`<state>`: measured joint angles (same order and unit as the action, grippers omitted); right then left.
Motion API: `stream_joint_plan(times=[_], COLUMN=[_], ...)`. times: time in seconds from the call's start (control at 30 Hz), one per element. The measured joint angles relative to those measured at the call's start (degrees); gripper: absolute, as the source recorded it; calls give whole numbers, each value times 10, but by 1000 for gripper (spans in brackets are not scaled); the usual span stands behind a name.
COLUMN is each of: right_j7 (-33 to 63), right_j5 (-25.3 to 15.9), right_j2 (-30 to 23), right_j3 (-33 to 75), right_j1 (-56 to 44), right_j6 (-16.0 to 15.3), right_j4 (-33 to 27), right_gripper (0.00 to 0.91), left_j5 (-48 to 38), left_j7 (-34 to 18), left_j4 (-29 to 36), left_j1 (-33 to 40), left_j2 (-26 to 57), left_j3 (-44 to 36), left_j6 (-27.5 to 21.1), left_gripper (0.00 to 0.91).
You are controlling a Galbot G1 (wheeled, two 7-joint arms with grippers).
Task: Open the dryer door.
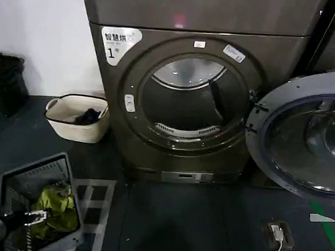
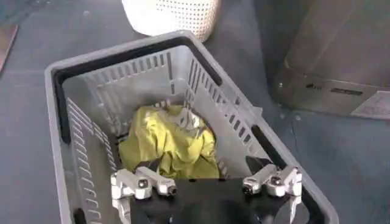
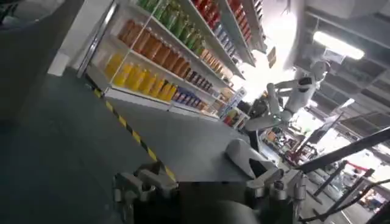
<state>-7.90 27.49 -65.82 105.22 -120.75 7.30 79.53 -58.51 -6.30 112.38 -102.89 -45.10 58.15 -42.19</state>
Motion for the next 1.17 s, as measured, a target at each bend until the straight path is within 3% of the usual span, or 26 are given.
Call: stream_joint_plan(times=[1.17], right_j7=[-3], right_j5=[-4], right_j2=[-4], right_j3=[-1], right_j1=[-1], right_j6=[-5], right_j4=[0], right_gripper=[907], left_j5=[2], left_j7=[3], left_j4=[12], left_j1=[-13], left_j2=[1], left_j3=[11], left_j6=[0], left_gripper=[907])
